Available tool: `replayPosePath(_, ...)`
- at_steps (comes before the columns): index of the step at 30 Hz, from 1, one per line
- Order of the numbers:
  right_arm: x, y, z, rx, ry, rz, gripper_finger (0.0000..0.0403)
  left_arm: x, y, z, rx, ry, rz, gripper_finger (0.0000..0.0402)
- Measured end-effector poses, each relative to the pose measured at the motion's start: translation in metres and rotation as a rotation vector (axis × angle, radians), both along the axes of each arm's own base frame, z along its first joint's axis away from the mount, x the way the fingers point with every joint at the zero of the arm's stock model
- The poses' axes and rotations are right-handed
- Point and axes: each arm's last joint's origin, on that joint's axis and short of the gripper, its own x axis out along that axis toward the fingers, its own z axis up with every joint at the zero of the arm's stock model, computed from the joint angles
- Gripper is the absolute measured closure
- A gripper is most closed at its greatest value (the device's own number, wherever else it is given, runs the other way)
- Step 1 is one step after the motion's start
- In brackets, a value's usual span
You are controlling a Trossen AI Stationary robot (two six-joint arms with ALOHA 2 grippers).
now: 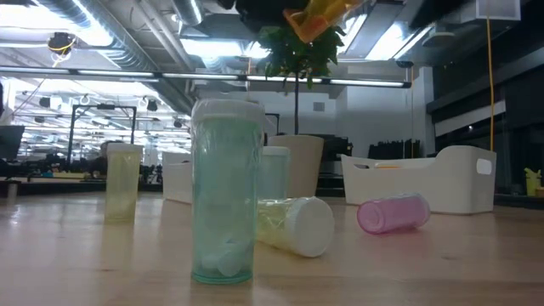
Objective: Pick and place medicine bottles into bin by pill shape (circle, oval)
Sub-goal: Put the top left orange pill bottle into the right white bin
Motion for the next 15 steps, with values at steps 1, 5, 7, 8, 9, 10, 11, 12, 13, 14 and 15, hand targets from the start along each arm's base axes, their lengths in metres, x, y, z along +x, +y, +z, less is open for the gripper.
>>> replayPosePath(1, 0.0, -0.001, -0.006, -0.005, 0.006, 0.0, 0.016, 0.0, 0.0, 0.0, 0.009, 0.0, -0.006, 0.0253)
replayPosePath(5, 0.009, -0.006, -0.021, 0.009, -0.021, 0.002, 0.016, 0.0, -0.001, 0.0, 0.01, -0.002, -0.008, 0.0254)
replayPosePath(7, 0.014, -0.009, -0.024, 0.008, -0.032, 0.017, 0.016, 0.0, -0.001, 0.0, 0.01, -0.003, -0.008, 0.0254)
replayPosePath(8, 0.018, -0.009, -0.024, 0.01, -0.043, 0.026, 0.016, 0.0, -0.002, 0.0, 0.01, -0.003, -0.011, 0.0254)
replayPosePath(9, 0.021, -0.01, -0.025, 0.007, -0.05, 0.036, 0.016, -0.001, -0.003, 0.0, 0.01, -0.003, -0.013, 0.0254)
replayPosePath(10, 0.024, -0.011, -0.024, 0.003, -0.054, 0.047, 0.016, -0.001, -0.004, 0.0, 0.01, -0.003, -0.017, 0.0254)
replayPosePath(11, 0.026, -0.012, -0.024, -0.003, -0.057, 0.063, 0.016, -0.001, -0.005, 0.0, 0.01, -0.003, -0.023, 0.0254)
replayPosePath(12, 0.029, -0.012, -0.022, -0.011, -0.06, 0.079, 0.016, -0.002, -0.007, 0.0, 0.009, -0.002, -0.029, 0.0254)
replayPosePath(13, 0.031, -0.012, -0.021, -0.016, -0.069, 0.095, 0.016, -0.002, -0.008, 0.0, 0.006, -0.002, -0.038, 0.0254)
replayPosePath(14, 0.034, -0.011, -0.02, -0.02, -0.076, 0.112, 0.016, -0.002, -0.01, 0.0, 0.006, -0.001, -0.043, 0.0254)
replayPosePath(15, 0.036, -0.011, -0.019, -0.027, -0.084, 0.131, 0.016, -0.003, -0.011, 0.0, 0.006, -0.001, -0.048, 0.0254)
